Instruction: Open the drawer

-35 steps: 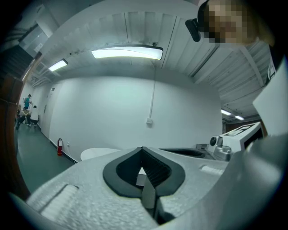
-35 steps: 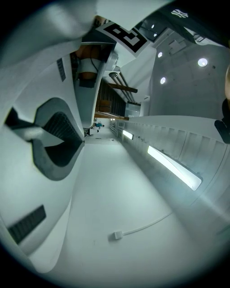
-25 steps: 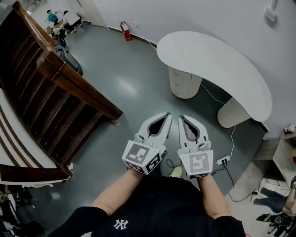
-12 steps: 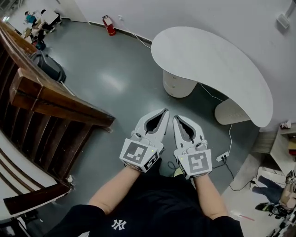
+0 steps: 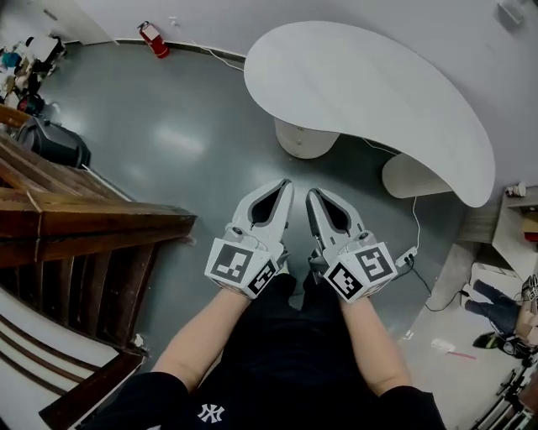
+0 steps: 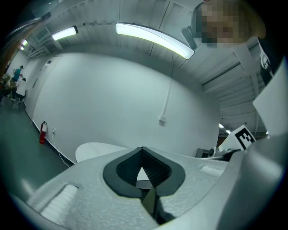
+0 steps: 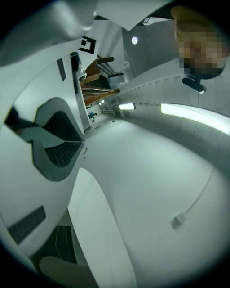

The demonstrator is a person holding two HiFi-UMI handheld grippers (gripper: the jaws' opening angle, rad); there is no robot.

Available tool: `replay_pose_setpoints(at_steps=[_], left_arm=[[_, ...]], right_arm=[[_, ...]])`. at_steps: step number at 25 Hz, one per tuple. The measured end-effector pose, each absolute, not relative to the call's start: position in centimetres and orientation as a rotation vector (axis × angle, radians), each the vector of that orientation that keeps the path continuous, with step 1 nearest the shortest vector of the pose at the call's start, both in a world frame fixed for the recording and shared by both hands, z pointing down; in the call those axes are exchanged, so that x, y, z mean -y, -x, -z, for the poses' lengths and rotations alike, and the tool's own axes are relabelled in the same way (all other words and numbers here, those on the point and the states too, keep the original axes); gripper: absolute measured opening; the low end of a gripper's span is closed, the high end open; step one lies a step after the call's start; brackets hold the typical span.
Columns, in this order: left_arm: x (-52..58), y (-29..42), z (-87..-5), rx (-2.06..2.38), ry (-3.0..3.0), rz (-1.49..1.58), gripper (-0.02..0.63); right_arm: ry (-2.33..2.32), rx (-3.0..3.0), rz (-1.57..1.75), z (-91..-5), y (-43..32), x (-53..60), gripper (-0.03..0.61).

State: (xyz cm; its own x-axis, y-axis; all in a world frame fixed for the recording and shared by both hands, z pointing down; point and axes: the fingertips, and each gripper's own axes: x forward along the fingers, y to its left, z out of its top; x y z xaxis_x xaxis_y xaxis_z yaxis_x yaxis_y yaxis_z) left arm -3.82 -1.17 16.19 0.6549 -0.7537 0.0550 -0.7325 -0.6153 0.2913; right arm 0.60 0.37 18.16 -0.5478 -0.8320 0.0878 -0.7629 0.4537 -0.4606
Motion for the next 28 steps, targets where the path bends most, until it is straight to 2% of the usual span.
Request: replay_pose_setpoints(at_steps=[12, 18, 28], left_arm=[[11.0, 0.7, -24.4, 1.264, -2.524, 0.013, 0.006], [15.5, -2.1, -29.4, 1.294, -2.494, -0.062, 0.006], [18.7, 2.1, -39.1, 1.251, -2.534, -0.094, 0.006]], right_arm=[[1.041, -2.092, 1.374, -32.3, -3.2, 9.5, 0.035], [0.835, -1.960, 1.523, -38.6, -6.0, 14.1, 0.069], [0.876, -1.789, 1.566, -48.6, -0.8, 17.4, 0.069]])
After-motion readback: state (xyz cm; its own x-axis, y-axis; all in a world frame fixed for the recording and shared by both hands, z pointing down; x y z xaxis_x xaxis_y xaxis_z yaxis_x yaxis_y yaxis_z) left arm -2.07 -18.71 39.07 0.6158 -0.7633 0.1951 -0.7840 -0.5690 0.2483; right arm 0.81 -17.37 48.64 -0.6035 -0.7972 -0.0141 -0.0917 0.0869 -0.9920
